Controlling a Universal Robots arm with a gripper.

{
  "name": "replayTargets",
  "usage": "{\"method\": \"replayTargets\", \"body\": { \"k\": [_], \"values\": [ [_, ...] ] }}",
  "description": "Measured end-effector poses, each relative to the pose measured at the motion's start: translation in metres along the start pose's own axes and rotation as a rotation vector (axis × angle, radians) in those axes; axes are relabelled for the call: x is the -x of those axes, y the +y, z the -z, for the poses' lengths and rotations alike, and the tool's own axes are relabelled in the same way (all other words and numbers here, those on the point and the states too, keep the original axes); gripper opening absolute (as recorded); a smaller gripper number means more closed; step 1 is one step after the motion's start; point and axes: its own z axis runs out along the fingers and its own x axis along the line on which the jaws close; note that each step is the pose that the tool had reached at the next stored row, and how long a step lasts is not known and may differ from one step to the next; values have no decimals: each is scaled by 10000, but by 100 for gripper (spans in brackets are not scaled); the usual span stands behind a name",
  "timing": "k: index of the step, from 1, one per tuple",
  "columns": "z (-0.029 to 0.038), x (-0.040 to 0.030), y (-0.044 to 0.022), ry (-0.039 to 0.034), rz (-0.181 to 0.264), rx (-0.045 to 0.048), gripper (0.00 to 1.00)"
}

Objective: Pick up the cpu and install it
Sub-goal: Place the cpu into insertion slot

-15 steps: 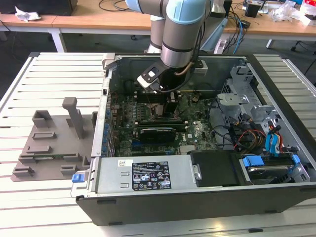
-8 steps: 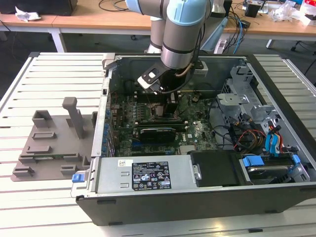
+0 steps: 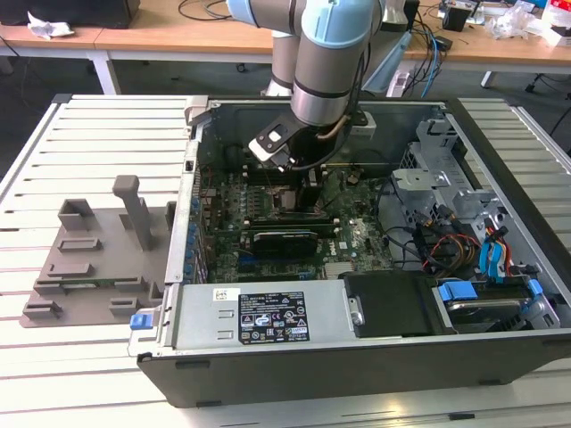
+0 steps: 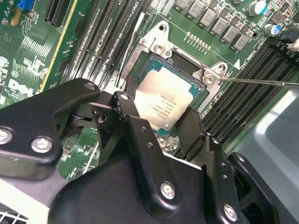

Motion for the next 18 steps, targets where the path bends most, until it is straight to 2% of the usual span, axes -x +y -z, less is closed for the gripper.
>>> {"method": "replayTargets", "body": {
  "k": [2,7,14,18],
  "values": [
    [14,0,-1,4,3,2,61],
    [12,0,-30,-31,465,13,61],
    [9,20,-72,-50,725,19,61],
    [9,11,-74,-42,757,21,61]
  ]
}}
